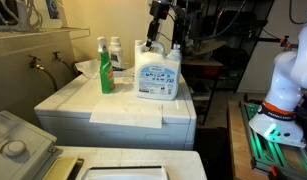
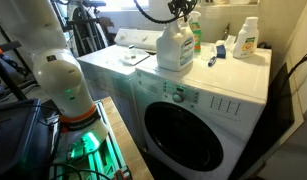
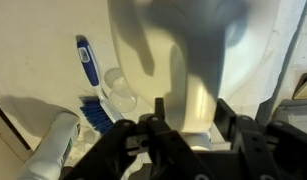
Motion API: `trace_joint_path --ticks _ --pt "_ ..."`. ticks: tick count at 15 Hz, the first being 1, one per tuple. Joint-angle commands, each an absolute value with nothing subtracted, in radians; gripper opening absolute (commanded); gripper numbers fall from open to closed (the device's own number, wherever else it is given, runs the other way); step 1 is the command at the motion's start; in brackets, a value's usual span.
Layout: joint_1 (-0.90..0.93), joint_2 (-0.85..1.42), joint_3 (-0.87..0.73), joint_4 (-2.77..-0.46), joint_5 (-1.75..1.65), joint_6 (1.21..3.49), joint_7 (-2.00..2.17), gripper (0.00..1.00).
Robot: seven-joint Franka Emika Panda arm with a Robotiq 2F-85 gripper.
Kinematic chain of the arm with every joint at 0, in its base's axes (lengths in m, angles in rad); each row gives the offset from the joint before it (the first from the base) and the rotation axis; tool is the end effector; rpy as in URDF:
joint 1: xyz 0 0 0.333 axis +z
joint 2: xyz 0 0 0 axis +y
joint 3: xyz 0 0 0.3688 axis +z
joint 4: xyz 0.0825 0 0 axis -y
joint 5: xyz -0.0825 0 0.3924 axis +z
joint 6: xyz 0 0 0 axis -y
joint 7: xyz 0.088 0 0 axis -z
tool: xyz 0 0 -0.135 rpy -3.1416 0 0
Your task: Move the detergent bottle forward
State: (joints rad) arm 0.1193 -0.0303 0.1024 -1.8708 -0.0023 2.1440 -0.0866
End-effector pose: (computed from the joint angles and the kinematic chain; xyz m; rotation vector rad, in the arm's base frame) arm 0.5811 0.1316 0.5765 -3.0536 -0.4766 -0.4718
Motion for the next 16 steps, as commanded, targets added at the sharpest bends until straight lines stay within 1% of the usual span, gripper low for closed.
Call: trace_joint_path --ticks 1,2,3,5,16 --pt "0.113 -0.021 0.104 -1.827 -0.014 2.042 -0.082 0.23" --pt "0.115 -0.017 0.106 -1.821 -0.020 2.018 -0.080 0.14" --pt "0.117 -0.013 0.110 -1.814 -0.022 1.996 -0.082 0.08" --pt "0.118 -0.001 0.113 -1.803 -0.036 1.980 -0.078 0.11" --pt "0.051 0.047 0.027 -1.710 -0.111 1.914 0.276 0.11"
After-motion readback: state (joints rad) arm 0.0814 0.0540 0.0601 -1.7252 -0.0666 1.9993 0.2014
